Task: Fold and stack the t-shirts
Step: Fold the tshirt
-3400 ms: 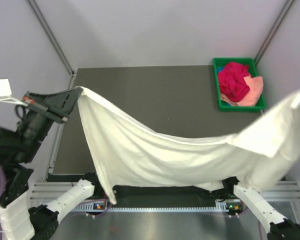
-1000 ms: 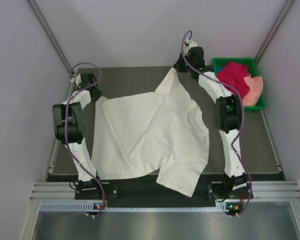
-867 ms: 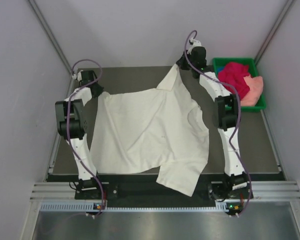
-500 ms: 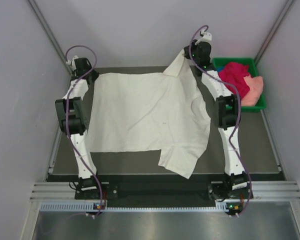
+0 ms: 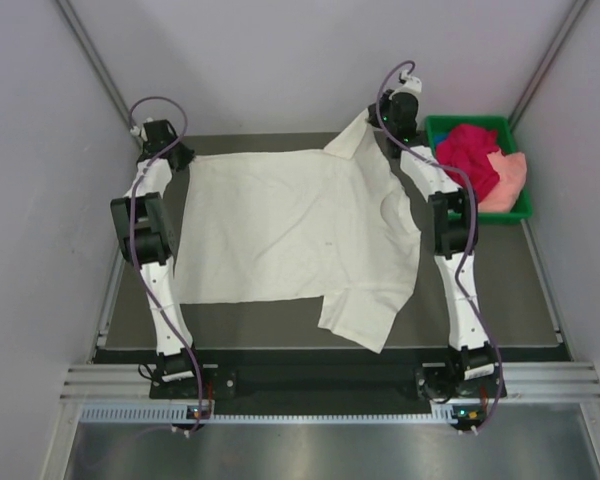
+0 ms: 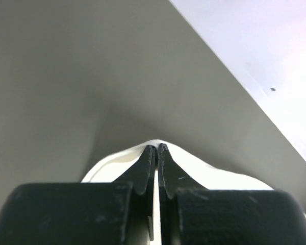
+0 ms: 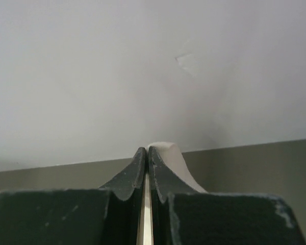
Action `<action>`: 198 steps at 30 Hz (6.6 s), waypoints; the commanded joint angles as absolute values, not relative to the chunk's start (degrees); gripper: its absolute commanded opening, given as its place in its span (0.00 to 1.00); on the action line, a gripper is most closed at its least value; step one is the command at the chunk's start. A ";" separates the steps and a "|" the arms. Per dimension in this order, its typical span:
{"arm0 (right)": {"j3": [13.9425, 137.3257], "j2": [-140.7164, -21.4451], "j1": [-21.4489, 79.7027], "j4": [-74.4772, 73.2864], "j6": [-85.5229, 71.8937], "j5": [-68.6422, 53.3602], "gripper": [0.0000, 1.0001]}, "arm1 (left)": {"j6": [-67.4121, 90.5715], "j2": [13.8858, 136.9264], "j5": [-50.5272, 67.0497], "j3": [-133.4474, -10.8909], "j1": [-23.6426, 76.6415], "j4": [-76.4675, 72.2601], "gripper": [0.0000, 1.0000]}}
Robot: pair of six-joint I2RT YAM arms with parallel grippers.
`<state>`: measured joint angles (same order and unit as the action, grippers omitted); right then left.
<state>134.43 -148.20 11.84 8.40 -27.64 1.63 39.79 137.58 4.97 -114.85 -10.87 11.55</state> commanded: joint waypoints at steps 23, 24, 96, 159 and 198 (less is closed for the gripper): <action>94.69 -106.53 8.70 -16.35 -36.30 -7.11 0.00 | 29.27 122.35 2.38 -109.43 -12.04 36.82 0.00; 93.01 -105.65 8.70 -16.17 -36.73 -7.47 0.00 | 29.01 121.91 1.85 -108.81 -12.13 37.44 0.00; 76.55 -104.92 28.82 -15.82 2.54 2.87 0.35 | 38.67 117.24 20.84 -89.91 -7.38 27.68 0.43; 84.90 -116.20 38.94 -22.58 5.89 26.46 0.00 | 31.73 129.64 13.54 -95.71 -11.51 26.81 0.48; 79.72 -106.61 43.50 -18.81 12.83 26.29 0.17 | 31.99 130.25 13.53 -96.33 -11.43 27.07 0.48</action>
